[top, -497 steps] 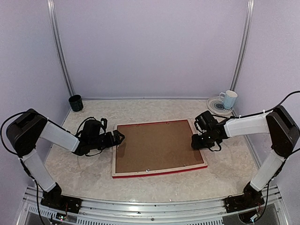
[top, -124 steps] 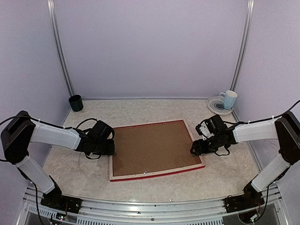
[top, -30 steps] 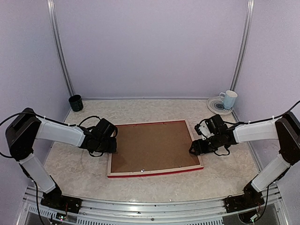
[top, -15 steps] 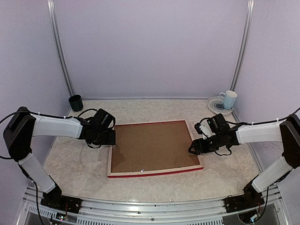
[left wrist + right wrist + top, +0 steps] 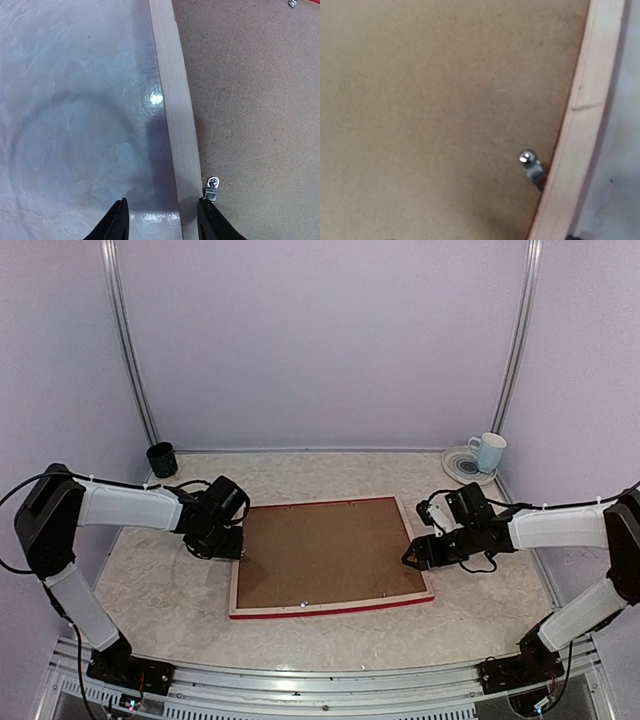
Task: Put the photo into the frame
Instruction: Press the fastener onto the backboard.
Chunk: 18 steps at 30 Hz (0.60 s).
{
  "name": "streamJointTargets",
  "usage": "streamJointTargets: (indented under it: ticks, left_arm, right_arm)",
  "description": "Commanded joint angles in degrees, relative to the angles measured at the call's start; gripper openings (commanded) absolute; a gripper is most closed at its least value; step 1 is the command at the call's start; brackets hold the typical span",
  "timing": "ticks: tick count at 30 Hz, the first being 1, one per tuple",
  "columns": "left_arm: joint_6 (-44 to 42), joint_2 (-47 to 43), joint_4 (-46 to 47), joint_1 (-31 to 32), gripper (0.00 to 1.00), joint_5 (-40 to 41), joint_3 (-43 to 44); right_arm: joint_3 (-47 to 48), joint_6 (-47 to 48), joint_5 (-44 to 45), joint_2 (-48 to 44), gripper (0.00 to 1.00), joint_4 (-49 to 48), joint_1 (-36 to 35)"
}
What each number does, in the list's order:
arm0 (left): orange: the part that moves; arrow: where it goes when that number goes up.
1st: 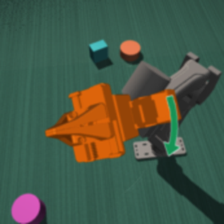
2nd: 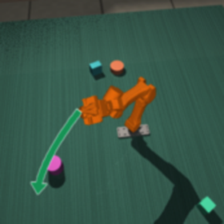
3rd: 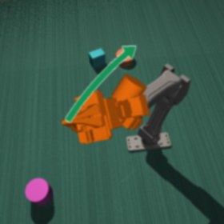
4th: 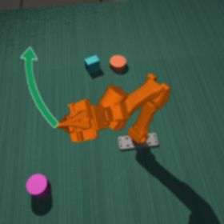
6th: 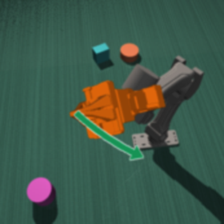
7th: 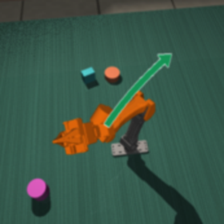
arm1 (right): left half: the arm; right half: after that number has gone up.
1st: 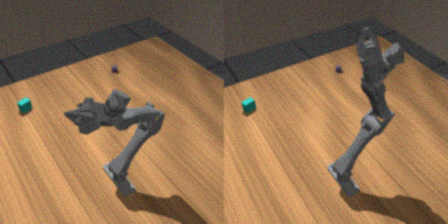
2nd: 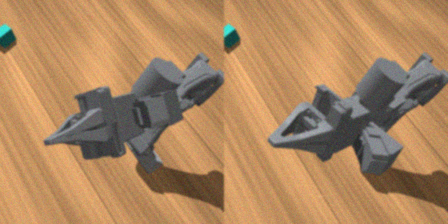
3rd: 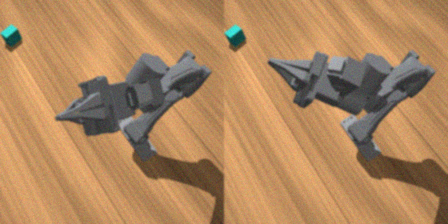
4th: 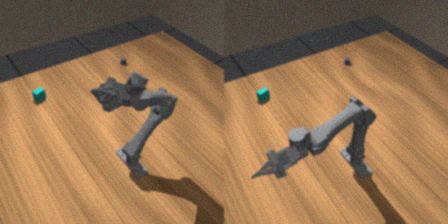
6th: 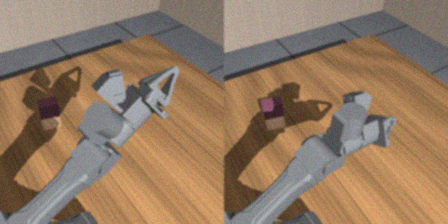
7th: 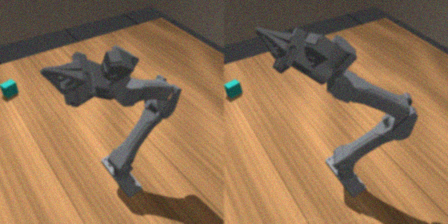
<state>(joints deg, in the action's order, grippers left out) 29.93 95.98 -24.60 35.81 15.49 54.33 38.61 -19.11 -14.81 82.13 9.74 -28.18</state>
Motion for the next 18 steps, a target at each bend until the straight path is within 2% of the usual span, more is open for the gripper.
streamJointTargets:
  ticks: [1, 18]
  left_arm:
    - [-0.58, 2.04, -2.84, 0.76, 0.46, 1.29, 1.79]
    - [-0.23, 6.45, -5.21, 2.97, 0.43, 4.76, 3.93]
  right_arm:
    - [-0.55, 0.38, -1.12, -1.24, 0.73, -1.47, 0.5]
    - [-0.36, 0.08, 0.21, -0.4, 0.73, -1.22, 0.5]
